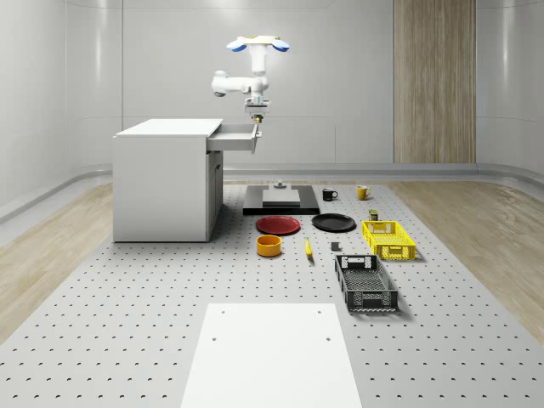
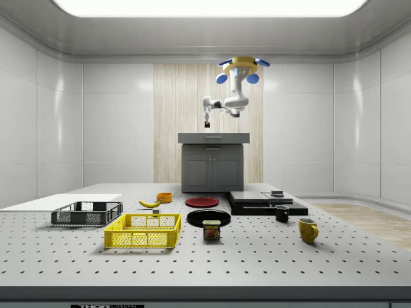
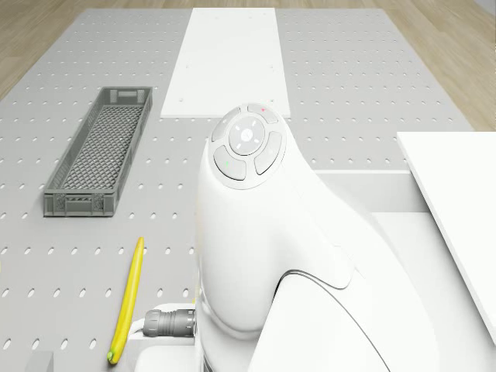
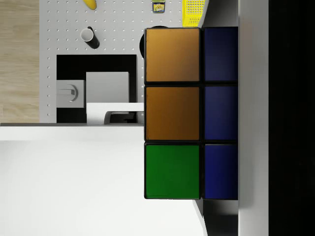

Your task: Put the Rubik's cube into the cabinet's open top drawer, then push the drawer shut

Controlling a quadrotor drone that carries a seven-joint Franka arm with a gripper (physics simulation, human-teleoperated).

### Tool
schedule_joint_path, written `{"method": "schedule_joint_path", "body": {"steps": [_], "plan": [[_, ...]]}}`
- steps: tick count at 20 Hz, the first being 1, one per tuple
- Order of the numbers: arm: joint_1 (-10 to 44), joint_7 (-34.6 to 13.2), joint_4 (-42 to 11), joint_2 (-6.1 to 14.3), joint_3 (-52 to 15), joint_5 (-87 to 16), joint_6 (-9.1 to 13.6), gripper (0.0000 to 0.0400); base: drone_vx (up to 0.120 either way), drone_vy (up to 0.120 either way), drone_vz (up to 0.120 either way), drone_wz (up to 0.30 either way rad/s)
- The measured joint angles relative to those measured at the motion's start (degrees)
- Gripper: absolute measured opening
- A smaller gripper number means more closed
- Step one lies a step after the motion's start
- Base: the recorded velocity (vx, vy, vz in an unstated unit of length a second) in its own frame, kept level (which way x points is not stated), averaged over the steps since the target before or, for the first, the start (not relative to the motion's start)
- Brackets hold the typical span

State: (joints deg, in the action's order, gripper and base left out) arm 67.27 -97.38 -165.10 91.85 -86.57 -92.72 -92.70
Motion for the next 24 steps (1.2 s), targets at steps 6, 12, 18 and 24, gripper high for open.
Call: {"method": "schedule_joint_path", "body": {"steps": [6,12,18,24], "plan": [[0.00,0.00,0.00,0.07,-0.01,0.03,-0.07,0.0325,0.000,-0.120,0.000,0.000],[0.01,-0.01,0.00,0.13,-0.02,0.05,-0.12,0.0325,0.000,-0.120,0.000,0.000],[0.01,-0.01,0.00,0.18,-0.02,0.07,-0.16,0.0325,0.000,-0.120,0.000,0.000],[0.01,-0.01,0.00,0.21,-0.03,0.08,-0.20,0.0325,0.000,-0.120,0.000,0.000]]}}
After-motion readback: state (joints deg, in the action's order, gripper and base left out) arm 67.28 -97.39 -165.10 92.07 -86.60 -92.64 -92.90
